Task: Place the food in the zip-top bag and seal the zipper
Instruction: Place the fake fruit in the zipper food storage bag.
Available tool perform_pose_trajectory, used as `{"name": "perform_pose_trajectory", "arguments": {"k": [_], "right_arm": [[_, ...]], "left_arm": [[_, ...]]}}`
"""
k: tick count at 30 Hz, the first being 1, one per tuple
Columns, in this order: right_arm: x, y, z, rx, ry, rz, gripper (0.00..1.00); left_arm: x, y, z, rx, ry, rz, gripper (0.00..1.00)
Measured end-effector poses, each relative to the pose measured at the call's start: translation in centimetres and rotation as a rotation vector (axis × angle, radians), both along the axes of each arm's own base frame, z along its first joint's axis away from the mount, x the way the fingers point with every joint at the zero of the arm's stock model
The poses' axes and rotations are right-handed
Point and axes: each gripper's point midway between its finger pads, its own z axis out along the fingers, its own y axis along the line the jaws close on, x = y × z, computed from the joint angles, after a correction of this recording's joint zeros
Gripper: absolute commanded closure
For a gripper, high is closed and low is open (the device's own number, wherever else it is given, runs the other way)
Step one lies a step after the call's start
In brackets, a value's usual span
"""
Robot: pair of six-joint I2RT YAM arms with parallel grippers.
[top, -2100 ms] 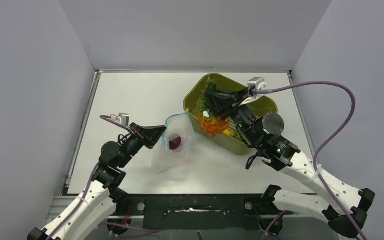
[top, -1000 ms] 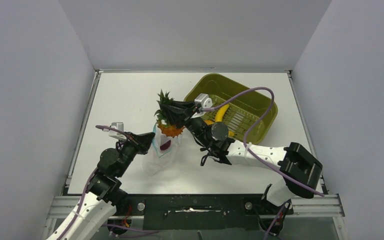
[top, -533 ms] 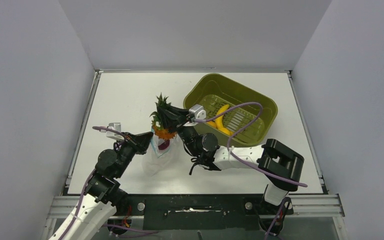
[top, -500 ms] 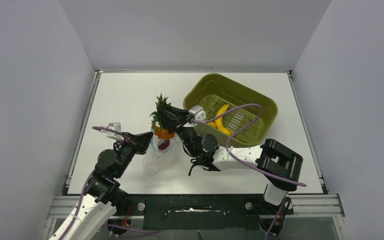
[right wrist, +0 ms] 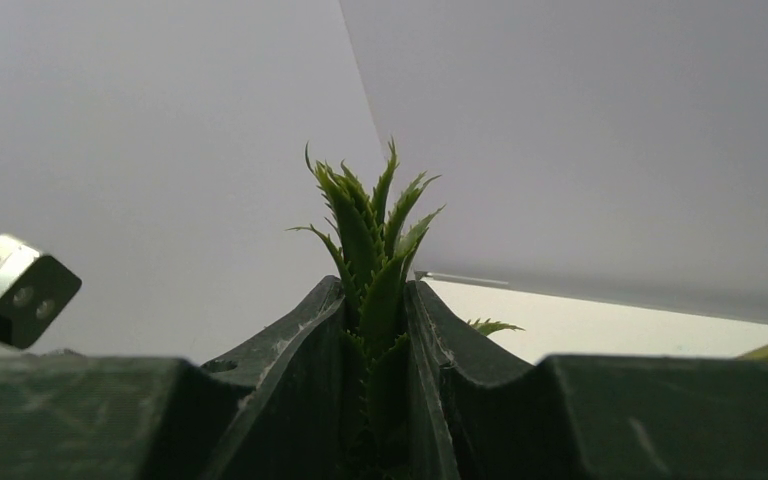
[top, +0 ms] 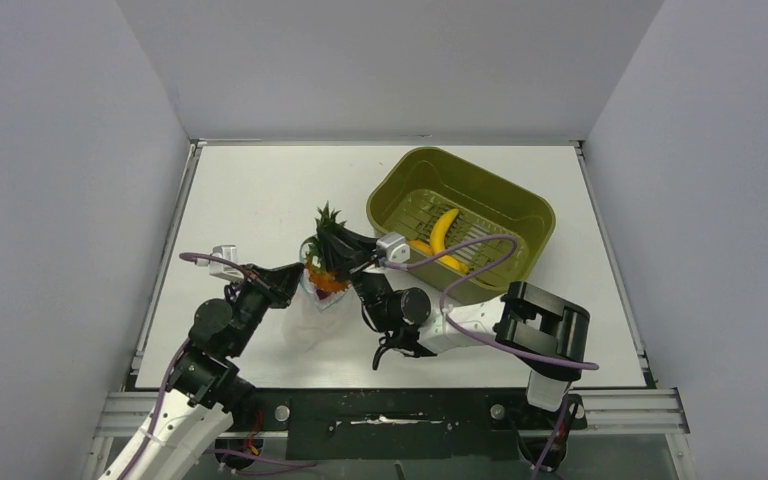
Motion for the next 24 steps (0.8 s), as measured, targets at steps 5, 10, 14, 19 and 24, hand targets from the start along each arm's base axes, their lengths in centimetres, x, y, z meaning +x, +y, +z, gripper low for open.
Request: {"name": "perform_pose_trajectory", "arguments": {"k": [5, 10, 14, 19, 24], "right_arm": [[-0.7, -0.4, -2.8, -0.058, 0.035, -0.028, 0.79], [-1.0, -1.1, -5.0, -0.098, 0.081, -0.063, 0.8], [-1.2, -1.2, -5.0, -0.093, 0.085, -0.067, 0.81], [-1.5, -0.4, -3.7, -0.095, 0.031, -0.04, 0.81], [-1.5, 1.0, -0.7, -0.071, -0.071, 0.025, 0.78]], "left_arm": [[0.1, 0.3, 0.3, -0.003, 0.024, 0.02, 1.0], [0.1, 0.7, 0.8, -0.01, 0.032, 0.043, 1.0], [0.2, 0.6, 0.4, -0.016, 0.056, 0.043, 1.0], [0.1, 0.4, 0.1, -0.036, 0.081, 0.039, 1.0], [-0.2, 0.5, 0.9, -0.078, 0.077, 0.037, 1.0]]}}
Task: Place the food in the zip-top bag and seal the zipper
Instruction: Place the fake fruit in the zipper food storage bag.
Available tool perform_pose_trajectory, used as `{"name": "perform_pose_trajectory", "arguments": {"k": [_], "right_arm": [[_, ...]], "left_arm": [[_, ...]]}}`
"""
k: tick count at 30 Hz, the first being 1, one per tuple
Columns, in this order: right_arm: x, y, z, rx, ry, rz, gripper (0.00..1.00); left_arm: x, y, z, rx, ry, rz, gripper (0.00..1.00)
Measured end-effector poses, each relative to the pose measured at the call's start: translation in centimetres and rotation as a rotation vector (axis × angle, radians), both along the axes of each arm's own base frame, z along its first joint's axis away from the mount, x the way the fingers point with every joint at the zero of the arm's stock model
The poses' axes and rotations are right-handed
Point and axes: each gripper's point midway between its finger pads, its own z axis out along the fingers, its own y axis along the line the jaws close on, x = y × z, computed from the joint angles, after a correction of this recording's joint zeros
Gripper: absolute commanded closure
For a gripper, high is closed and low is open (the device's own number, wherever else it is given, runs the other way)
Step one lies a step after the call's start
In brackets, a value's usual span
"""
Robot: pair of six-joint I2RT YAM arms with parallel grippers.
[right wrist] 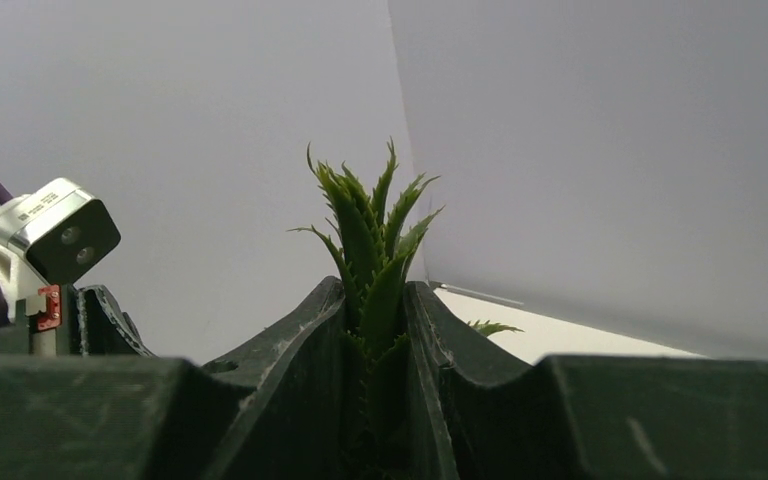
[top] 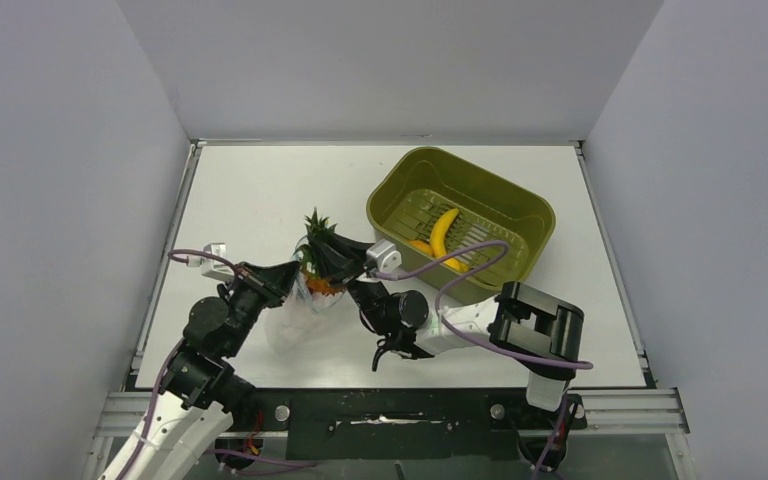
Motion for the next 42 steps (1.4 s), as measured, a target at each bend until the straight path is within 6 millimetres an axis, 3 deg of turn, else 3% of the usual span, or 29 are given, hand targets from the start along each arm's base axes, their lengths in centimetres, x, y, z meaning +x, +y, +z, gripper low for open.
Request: {"name": "perform_pose_trajectory", "arguments": {"k": [3, 8, 14, 22, 27, 29, 33, 35, 38, 42], "right_arm": [[0.3, 0.7, 0.0, -0.015, -0.032, 0.031, 0.77], [1.2, 1.6, -1.9, -0.032, -0.013, 0.073, 0.73], [0.8, 2.6, -6.0, -0.081, 0.051, 0.124, 0.57], [-0.7, 1.7, -9.8, -0.156, 0.115, 0.154, 0.4], [-0.9, 1.5, -8.9, -0.215, 0.142, 0.162, 0.33], [-0.9, 1.8, -8.3, -0.275, 0.172, 0.164, 0.37], [-0.2, 3.2, -5.5, -0.353, 0.216, 0.172, 0.55], [-0.3, 3.0, -5.2, -0.381, 0.237, 0.184, 0.58], [-0.3, 2.2, -6.0, -0.425, 0.282, 0.199, 0.57], [-0.4, 0.7, -6.1, -0.465, 0.339, 0.224, 0.48]], "left_arm": [[-0.1, 0.0, 0.5, -0.034, 0.005, 0.002, 1.0], [-0.3, 0.1, 0.1, -0.07, 0.045, 0.011, 1.0], [-0.5, 0.7, 0.1, -0.083, 0.069, 0.041, 1.0], [-0.9, 1.3, -0.6, -0.085, 0.101, 0.064, 1.0], [-1.1, 1.4, 0.0, -0.128, 0.09, 0.072, 1.0], [-1.2, 1.4, 0.3, -0.151, 0.088, 0.071, 1.0], [-1.4, 1.2, 1.2, -0.215, 0.071, 0.06, 1.0], [-1.3, 1.0, 1.7, -0.25, 0.048, 0.047, 1.0], [-1.1, 0.6, 2.2, -0.284, 0.021, 0.03, 1.0], [-0.5, -0.3, 2.8, -0.302, 0.003, 0.001, 1.0]]}}
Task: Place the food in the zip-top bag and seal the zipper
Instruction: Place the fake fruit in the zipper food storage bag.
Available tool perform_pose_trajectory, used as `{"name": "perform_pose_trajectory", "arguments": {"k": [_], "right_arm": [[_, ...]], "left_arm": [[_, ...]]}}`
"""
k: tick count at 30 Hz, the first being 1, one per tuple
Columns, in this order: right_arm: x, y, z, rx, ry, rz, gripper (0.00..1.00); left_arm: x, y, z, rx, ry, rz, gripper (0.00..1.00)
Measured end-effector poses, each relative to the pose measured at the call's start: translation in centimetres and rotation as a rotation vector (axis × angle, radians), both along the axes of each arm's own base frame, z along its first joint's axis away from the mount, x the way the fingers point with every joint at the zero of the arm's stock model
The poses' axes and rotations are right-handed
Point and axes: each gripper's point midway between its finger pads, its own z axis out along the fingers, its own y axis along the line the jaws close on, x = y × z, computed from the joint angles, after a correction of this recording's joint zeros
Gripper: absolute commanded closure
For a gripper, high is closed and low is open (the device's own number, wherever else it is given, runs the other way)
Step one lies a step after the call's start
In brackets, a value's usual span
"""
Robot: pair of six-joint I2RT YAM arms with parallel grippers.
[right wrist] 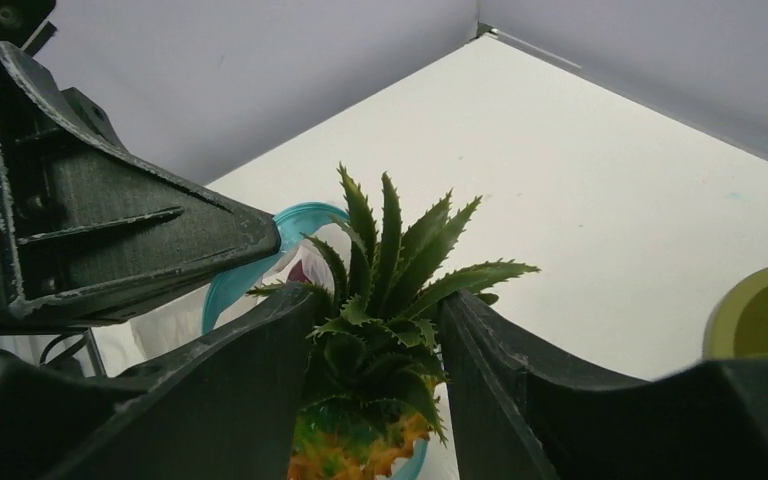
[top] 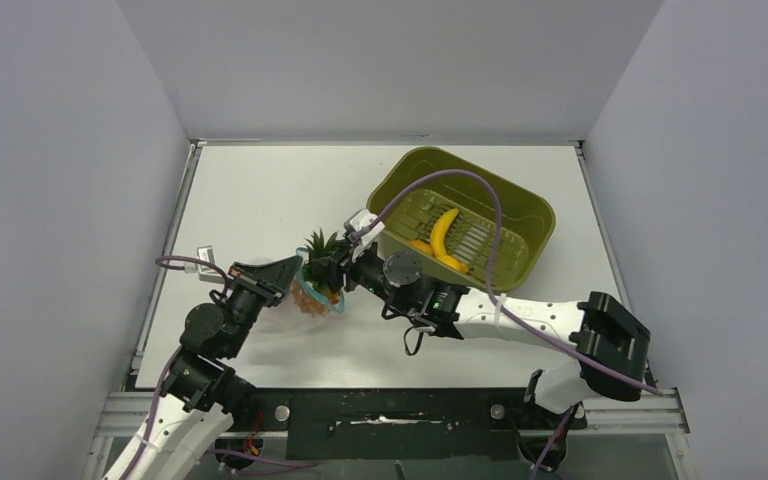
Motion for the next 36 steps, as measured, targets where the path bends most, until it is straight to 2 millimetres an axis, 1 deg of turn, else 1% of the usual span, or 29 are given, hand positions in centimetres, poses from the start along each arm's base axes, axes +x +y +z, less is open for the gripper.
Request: {"name": "perform_pose_trajectory", "arguments": {"k": [4, 9, 11, 14, 16, 19, 22, 26, 27, 29, 33, 36], "right_arm": [[-0.3, -1.8, 1.3, -0.019, 0.047, 0.013, 0.42], [0.0, -2.8, 4.4, -0.004, 0.098, 0.014, 0.4], [-0.1, -3.2, 4.6, -0.003, 0.116, 0.011, 0.38], [-0.4, -3.9, 4.3, -0.011, 0.155, 0.003, 0.35], [-0.7, -4.3, 4.5, -0.004, 0.177, -0.001, 0.36], [-1.2, -5.2, 5.6, 0.03, 0.198, -0.006, 0.37], [-1.5, -6.1, 6.6, 0.063, 0.224, -0.02, 0.41], [-2.0, -7.1, 7.2, 0.106, 0.27, -0.039, 0.45], [-2.1, -7.5, 7.1, 0.113, 0.28, -0.044, 0.47], [-2.3, -8.0, 6.2, 0.116, 0.309, -0.052, 0.51], [-2.1, -9.1, 2.3, 0.087, 0.426, -0.081, 0.61], [-1.8, -9.9, -0.1, 0.076, 0.52, -0.103, 0.64]], "left_arm": [[0.3, -0.6, 0.8, -0.022, -0.027, -0.024, 1.0], [0.2, -0.8, 2.0, -0.079, -0.078, -0.033, 1.0], [0.2, -0.8, 2.1, -0.088, -0.084, -0.034, 1.0], [0.2, -0.8, 2.3, -0.095, -0.092, -0.035, 1.0], [0.2, -0.8, 2.4, -0.097, -0.097, -0.035, 1.0], [0.2, -0.8, 2.5, -0.096, -0.099, -0.034, 1.0], [0.2, -0.8, 2.5, -0.095, -0.1, -0.034, 1.0], [0.1, -0.7, 2.7, -0.093, -0.103, -0.033, 1.0], [0.1, -0.7, 2.8, -0.093, -0.105, -0.033, 1.0], [0.1, -0.7, 3.3, -0.095, -0.112, -0.033, 1.0], [0.0, -0.6, 4.4, -0.101, -0.131, -0.033, 1.0], [-0.2, -0.5, 5.4, -0.104, -0.15, -0.032, 1.0]]}}
